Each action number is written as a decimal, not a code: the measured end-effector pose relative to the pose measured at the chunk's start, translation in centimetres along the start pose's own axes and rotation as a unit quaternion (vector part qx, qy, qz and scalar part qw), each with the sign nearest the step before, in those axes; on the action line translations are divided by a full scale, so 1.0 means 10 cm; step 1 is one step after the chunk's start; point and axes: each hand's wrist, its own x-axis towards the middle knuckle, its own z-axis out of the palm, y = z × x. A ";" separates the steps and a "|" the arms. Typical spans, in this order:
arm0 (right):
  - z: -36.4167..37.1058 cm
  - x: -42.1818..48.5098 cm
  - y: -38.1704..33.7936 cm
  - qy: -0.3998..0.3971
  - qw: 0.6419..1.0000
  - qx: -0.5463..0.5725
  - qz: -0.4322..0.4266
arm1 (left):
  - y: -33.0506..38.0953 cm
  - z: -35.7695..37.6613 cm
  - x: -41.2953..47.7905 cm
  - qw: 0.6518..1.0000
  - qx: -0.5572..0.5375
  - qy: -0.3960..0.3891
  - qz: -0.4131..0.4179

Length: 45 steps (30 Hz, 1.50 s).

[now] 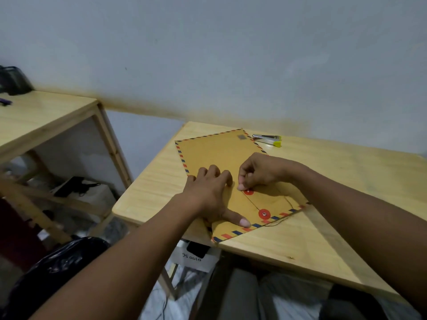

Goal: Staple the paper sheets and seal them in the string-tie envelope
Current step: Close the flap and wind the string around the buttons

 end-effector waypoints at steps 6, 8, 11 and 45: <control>-0.02 0.08 0.12 0.023 0.999 0.031 0.038 | 0.00 -0.05 0.02 0.999 -0.033 -0.019 -0.014; -0.02 0.08 0.14 0.030 0.997 0.042 0.049 | 0.01 -0.06 0.03 0.999 -0.035 -0.026 -0.019; -0.03 0.04 0.22 0.051 0.994 0.059 0.075 | 0.03 -0.07 0.03 0.998 -0.040 -0.030 -0.033; 0.77 -1.30 -0.04 0.158 0.968 -0.190 -0.033 | 0.04 0.16 -0.05 0.980 -0.181 -0.009 -0.086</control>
